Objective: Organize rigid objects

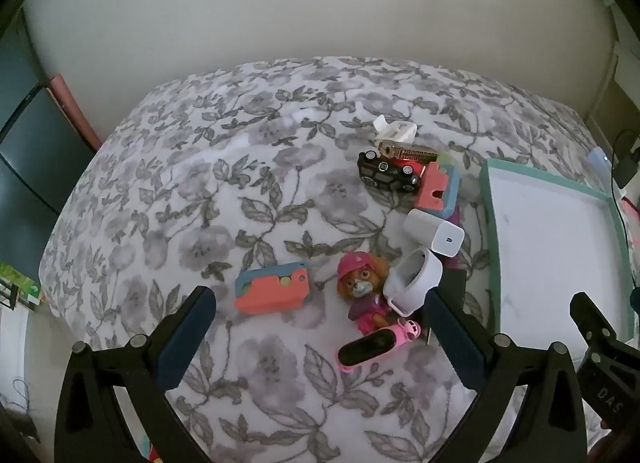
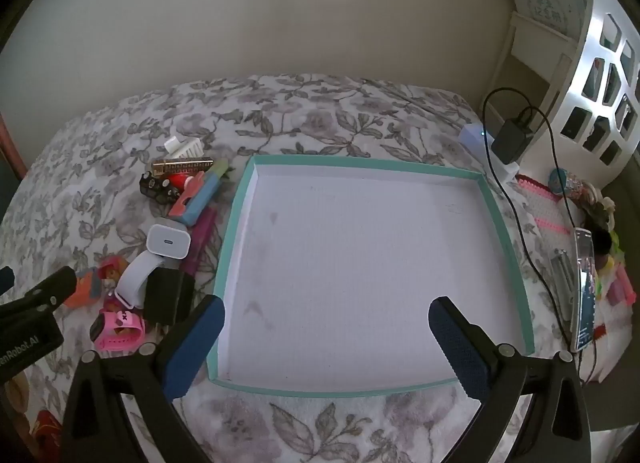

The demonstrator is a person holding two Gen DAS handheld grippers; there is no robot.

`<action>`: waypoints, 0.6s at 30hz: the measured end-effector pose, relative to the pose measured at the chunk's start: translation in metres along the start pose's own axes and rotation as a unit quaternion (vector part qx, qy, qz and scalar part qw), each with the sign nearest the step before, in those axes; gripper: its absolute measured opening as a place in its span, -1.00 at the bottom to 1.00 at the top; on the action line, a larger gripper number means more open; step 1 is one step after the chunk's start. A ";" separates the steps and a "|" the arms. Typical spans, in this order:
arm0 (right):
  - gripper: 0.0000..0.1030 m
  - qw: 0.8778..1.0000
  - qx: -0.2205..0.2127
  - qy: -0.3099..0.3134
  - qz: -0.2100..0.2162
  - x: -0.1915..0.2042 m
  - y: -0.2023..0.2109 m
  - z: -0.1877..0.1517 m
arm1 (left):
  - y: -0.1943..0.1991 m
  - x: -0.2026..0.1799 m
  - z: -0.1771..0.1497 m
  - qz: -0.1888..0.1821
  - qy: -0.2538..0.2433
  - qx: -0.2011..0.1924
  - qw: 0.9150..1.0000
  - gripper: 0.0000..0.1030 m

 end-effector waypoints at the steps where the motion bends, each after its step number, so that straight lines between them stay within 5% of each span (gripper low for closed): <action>1: 1.00 1.000 0.000 0.000 0.000 0.000 0.000 0.000 | 0.000 0.000 0.000 0.001 0.000 -0.001 1.000 1.00; 18: 1.00 1.000 0.002 0.001 -0.004 0.000 -0.002 -0.001 | -0.001 0.002 -0.001 0.009 -0.001 0.001 1.000 1.00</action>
Point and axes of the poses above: each gripper's, at about its wrist camera, not at the fingertips, and y roughly against the way its jaws point, x to its left, z to its top, the point moved 5 cm from there along -y, roughly the way its jaws point
